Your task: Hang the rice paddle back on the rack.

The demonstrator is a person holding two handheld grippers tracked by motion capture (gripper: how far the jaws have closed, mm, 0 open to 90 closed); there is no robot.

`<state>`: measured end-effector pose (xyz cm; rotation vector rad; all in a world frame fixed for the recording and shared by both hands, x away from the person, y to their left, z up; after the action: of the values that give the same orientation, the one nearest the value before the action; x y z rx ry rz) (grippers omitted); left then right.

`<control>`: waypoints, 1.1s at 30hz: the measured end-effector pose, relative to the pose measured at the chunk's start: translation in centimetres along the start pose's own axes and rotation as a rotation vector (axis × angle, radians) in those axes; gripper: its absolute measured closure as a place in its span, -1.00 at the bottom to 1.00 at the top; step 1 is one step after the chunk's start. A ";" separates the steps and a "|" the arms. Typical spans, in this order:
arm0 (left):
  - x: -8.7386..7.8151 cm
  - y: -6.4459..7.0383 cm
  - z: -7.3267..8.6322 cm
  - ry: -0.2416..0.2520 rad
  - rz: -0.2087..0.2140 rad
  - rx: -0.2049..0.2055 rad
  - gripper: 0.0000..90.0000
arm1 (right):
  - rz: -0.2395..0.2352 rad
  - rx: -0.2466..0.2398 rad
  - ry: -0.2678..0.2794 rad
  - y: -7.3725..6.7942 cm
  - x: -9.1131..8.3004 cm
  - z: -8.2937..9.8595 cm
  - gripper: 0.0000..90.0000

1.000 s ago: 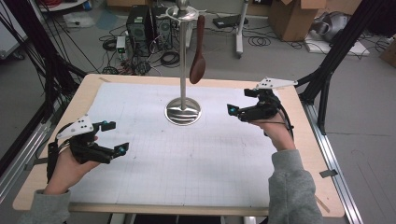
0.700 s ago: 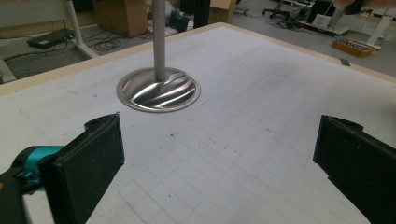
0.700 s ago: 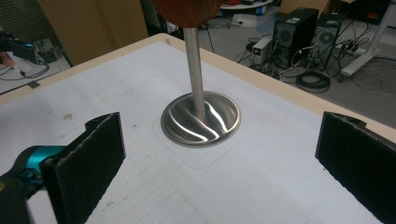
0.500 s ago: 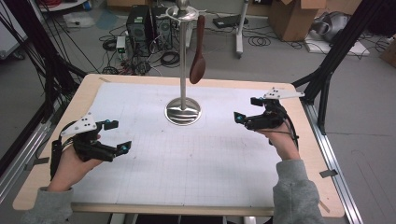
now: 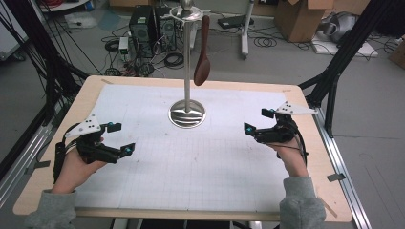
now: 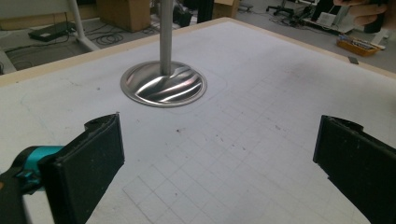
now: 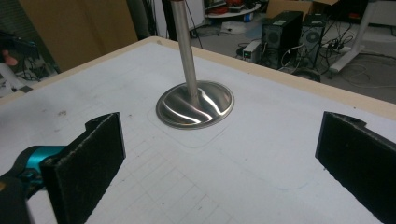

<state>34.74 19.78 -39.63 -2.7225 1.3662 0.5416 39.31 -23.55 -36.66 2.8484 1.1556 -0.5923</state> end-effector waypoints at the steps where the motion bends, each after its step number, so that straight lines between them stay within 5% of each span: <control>1: 0.0 0.0 0.0 -0.004 0.000 0.003 -0.95 | 0.001 0.000 0.008 0.1 -0.1 0.3 -0.99; 17: -0.1 -0.2 0.1 -0.001 -0.002 -0.001 -0.95 | 0.057 -0.035 -0.011 -0.2 -1.0 2.5 -0.99; 33: -0.4 -0.3 0.1 0.009 -0.008 0.002 -0.95 | 0.086 0.071 0.043 0.8 -3.1 4.8 -0.99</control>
<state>34.75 20.25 -39.60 -2.7313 1.3569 0.5281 36.16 -26.96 -40.10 2.9675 1.0323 -0.5818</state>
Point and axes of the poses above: each handheld gripper's, and its own axes: x roughly forward along the jaws, z roughly out of its underside, y roughly to its right, the point moved 7 cm from there along x, roughly forward along the jaws, and after that the axes turned 1 degree about z, right-handed, at the moved point
